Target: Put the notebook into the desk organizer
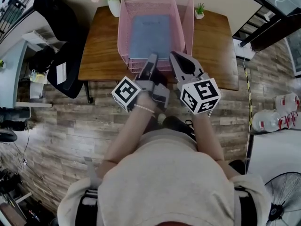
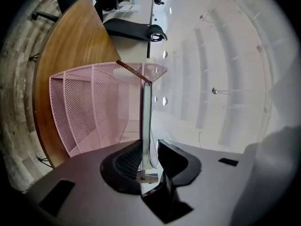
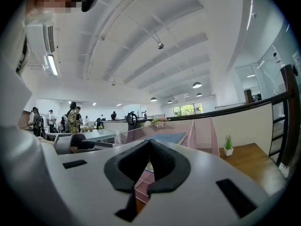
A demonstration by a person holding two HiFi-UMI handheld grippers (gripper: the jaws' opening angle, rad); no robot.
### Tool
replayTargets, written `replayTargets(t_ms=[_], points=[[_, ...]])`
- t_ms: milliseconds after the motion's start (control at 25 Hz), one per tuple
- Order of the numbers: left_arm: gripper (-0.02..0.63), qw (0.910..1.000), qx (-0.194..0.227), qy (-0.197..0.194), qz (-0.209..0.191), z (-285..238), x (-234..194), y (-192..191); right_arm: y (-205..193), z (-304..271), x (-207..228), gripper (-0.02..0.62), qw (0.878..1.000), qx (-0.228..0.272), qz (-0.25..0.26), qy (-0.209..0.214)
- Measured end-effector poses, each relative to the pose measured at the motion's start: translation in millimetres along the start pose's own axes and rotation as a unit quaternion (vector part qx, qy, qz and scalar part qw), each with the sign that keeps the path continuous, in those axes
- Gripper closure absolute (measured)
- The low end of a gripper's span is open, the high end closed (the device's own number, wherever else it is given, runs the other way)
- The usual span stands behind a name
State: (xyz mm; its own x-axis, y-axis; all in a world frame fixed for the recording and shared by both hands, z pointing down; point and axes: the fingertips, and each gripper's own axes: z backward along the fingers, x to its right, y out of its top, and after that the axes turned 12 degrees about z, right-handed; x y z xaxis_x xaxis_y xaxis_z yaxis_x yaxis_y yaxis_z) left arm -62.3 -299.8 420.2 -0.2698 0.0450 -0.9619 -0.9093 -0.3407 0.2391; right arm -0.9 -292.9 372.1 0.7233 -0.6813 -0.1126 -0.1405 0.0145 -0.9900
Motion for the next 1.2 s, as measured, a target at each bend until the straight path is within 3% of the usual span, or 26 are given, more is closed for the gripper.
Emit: replayTargets(t_ms=[600, 1200], points=[[0.606, 0.9998, -0.004, -0.004, -0.017, 7.3, 6.2, -0.1, -2.4, 7.2, -13.8, 0.594, 1.0, -0.006, -0.005, 0.0], [0.606, 0.9999, -0.012, 0.001, -0.008, -10.1, 0.0, -2.3, 1.5, 8.7, -0.8, 0.594, 1.0, -0.002, 0.002, -0.015]])
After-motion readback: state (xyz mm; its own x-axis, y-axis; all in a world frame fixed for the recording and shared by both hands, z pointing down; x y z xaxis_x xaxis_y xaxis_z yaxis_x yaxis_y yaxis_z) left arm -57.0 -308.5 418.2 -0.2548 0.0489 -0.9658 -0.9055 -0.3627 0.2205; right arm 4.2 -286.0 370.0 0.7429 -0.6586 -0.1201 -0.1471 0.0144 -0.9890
